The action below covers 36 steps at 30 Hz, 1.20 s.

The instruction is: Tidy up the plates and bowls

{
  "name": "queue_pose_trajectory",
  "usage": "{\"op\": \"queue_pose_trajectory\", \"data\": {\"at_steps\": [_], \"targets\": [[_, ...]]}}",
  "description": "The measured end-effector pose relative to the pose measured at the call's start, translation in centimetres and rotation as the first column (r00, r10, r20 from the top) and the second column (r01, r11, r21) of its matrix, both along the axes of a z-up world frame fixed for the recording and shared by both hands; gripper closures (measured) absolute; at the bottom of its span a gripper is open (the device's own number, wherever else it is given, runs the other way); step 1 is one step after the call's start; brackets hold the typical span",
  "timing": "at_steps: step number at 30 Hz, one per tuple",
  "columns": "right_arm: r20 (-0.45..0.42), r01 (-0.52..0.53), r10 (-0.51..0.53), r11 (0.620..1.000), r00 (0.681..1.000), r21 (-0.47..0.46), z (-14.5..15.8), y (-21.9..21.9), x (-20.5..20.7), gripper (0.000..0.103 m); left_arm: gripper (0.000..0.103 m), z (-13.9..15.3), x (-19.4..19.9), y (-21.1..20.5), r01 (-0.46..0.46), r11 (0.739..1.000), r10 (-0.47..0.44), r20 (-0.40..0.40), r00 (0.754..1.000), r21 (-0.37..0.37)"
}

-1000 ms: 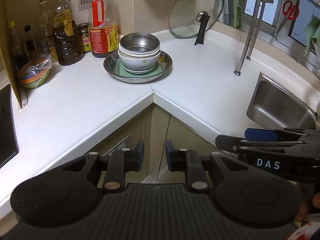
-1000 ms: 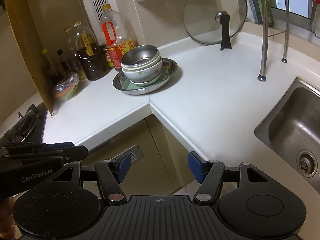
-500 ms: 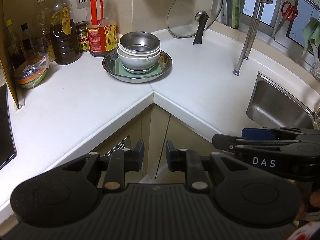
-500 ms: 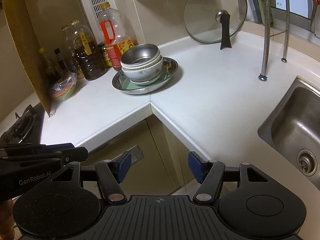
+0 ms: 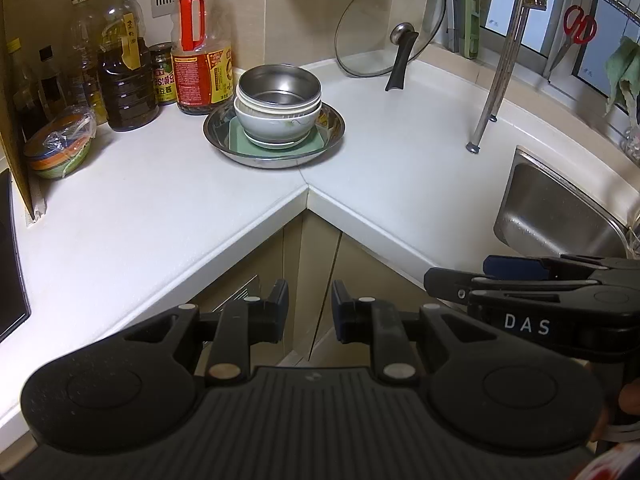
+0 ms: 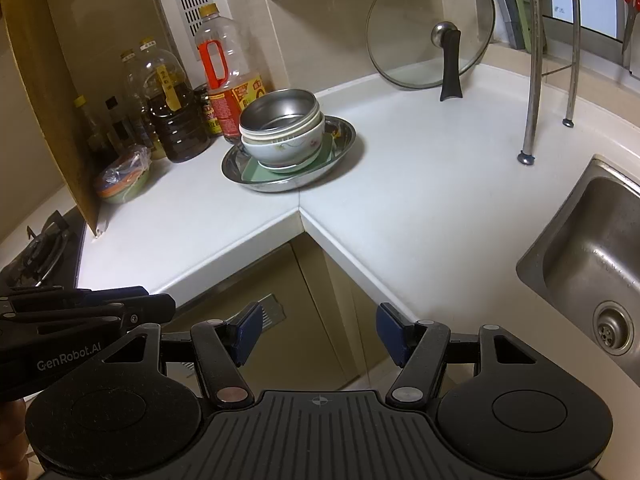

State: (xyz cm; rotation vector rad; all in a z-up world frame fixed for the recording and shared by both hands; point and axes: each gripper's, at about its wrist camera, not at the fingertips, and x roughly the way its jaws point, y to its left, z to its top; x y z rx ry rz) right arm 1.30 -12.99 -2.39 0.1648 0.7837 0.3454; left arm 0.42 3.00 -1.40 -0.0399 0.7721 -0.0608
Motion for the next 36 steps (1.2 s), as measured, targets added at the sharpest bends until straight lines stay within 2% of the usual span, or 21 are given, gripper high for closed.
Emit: {"op": "queue_pose_trajectory", "data": {"at_steps": [36], "targets": [[-0.003,0.0,0.0,1.0,1.0,-0.004,0.03,-0.06,0.56,0.04,0.084,0.03,0.37,0.0,0.001,1.0,-0.001,-0.001,1.0,-0.005]]}}
